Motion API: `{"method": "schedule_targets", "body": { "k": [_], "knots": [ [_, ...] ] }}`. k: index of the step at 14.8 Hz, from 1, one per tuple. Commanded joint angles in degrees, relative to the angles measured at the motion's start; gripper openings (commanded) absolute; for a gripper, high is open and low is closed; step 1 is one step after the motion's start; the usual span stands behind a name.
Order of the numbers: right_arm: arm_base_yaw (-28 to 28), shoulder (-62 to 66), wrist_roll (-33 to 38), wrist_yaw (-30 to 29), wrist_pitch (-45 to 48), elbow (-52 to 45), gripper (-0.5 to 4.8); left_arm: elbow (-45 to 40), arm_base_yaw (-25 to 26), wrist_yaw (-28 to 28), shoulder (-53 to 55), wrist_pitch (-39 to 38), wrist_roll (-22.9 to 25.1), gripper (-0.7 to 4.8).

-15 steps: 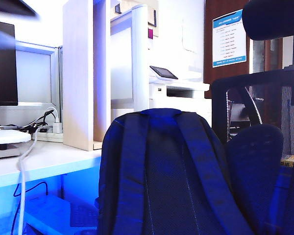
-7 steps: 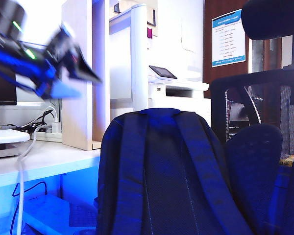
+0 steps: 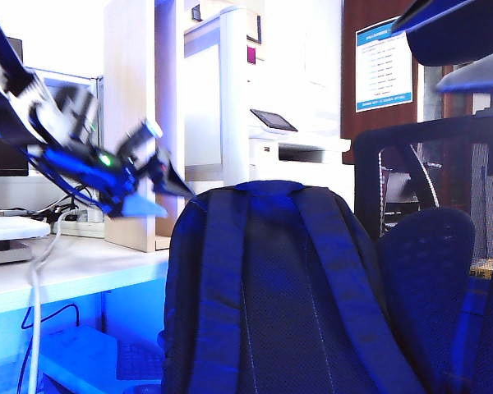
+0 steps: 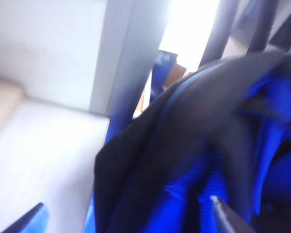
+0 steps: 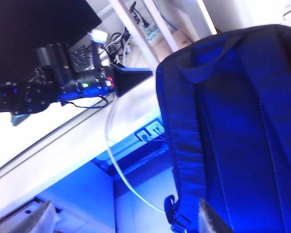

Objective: Grab the backpack from the chair and place it on the desk.

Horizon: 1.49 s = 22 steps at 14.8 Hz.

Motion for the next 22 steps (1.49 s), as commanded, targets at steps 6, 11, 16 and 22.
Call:
{"method": "schedule_targets", "body": {
  "k": [6,11,16,22],
  "knots": [
    [-0.1,2.5,0.0,1.6,0.9,0.1,3.78,11.4,-5.3,4.5,9.6,-0.3,0.3,0.68],
    [-0.1,2.5,0.0,1.6,-0.8,0.2,3.78,11.4,-6.3,6.3,3.5,3.1,-0.4,-0.05],
    [-0.1,2.4,0.0,-1.2,-0.8,0.2,3.78,11.7,-6.3,1.2,-16.8,3.7,-0.3,-0.05],
    [-0.1,2.3,-0.1,-4.3,-0.8,0.2,3.78,13.0,-2.4,-14.0,-39.9,1.8,8.0,-0.05]
  ]
}}
